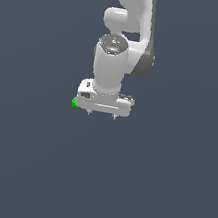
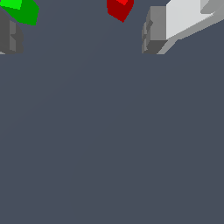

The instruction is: Stack the red cube on top of the green cube.

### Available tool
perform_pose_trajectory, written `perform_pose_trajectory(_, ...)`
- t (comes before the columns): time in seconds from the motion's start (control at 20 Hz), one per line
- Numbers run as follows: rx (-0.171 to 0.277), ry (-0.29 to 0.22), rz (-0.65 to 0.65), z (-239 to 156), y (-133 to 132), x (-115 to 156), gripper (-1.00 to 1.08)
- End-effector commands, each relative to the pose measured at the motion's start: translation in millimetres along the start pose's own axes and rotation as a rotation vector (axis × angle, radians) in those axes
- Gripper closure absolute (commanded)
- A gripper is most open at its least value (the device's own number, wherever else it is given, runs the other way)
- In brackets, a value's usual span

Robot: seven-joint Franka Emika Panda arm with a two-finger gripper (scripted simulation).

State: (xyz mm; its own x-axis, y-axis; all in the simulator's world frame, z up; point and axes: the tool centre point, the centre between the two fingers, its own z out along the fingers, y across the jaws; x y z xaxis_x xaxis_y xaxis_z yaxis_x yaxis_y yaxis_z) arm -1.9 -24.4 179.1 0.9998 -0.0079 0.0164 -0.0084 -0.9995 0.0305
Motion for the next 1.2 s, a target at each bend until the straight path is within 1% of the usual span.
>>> perform_pose_trajectory(0.0,0.0,0.0,0.0,0,0,0,-0.92)
perform_pose_trajectory(0.3,0.001,-0.001,0.018,3,1,-6,-0.92)
perform_pose_trajectory(0.6,0.003,-0.003,0.073,14,2,-24,-0.92)
perform_pose_trajectory(0.85,0.007,-0.007,0.15,28,1,-49,-0.92)
perform_pose_trajectory(1.15,0.012,-0.013,0.28,53,-4,-91,-0.92)
